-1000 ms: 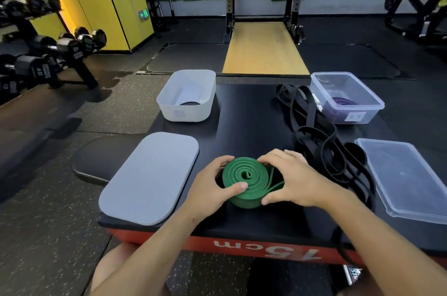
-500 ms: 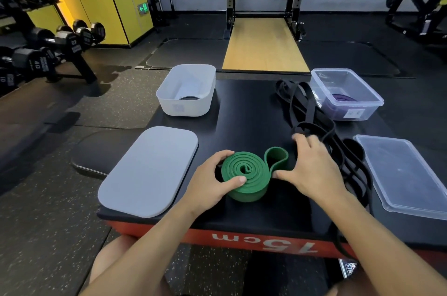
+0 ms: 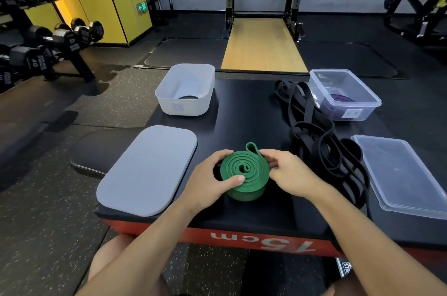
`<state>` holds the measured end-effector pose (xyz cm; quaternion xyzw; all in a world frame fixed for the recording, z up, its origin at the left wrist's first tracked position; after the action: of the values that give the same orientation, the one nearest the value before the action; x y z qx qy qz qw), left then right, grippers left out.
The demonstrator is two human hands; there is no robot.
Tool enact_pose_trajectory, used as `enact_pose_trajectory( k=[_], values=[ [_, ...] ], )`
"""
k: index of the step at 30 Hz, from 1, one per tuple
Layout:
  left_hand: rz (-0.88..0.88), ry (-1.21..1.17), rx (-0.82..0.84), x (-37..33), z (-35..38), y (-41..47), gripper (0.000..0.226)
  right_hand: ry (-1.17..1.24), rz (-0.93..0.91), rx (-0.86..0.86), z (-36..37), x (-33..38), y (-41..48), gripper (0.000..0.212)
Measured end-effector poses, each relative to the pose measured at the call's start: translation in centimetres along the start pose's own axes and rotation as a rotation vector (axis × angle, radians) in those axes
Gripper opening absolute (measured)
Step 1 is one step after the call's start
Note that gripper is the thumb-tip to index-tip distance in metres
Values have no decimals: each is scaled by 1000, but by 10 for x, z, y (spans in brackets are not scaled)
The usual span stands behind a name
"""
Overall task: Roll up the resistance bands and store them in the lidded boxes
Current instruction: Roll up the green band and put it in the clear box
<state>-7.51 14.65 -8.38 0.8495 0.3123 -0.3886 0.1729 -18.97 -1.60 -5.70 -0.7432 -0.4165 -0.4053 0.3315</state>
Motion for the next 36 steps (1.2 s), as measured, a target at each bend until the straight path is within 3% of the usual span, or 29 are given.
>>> enact_pose_trajectory(
  k=[3,10,16,21,27,36],
  values=[
    [-7,-5,-3,1,0,0,72,115,73,58,4,1,-3,54],
    [-11,-18,6,2,1,1,72,137,96,-49,11,9,-7,24],
    [-7,-31,-1,3,1,1,72,66,92,-67,16,16,4,27],
    [-17,-61,58,5,6,6,72,150,66,-29,19,13,5,35],
    [5,4,235,-1,13,16,103,146,58,-100,22,4,3,29],
    [52,128,361,-9,17,24,92,186,66,-75,26,3,16,39]
  ],
)
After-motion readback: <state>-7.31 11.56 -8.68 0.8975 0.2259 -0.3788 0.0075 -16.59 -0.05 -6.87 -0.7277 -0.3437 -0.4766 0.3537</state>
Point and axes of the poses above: each hand's wrist, its own y-axis towards the middle knuckle, its own z-axis out of the palm, x = y × z, the point moved 9 cm from there along y, towards the middle knuckle, and after that the axes turned 12 degrees about y, right-handed, at the moved point
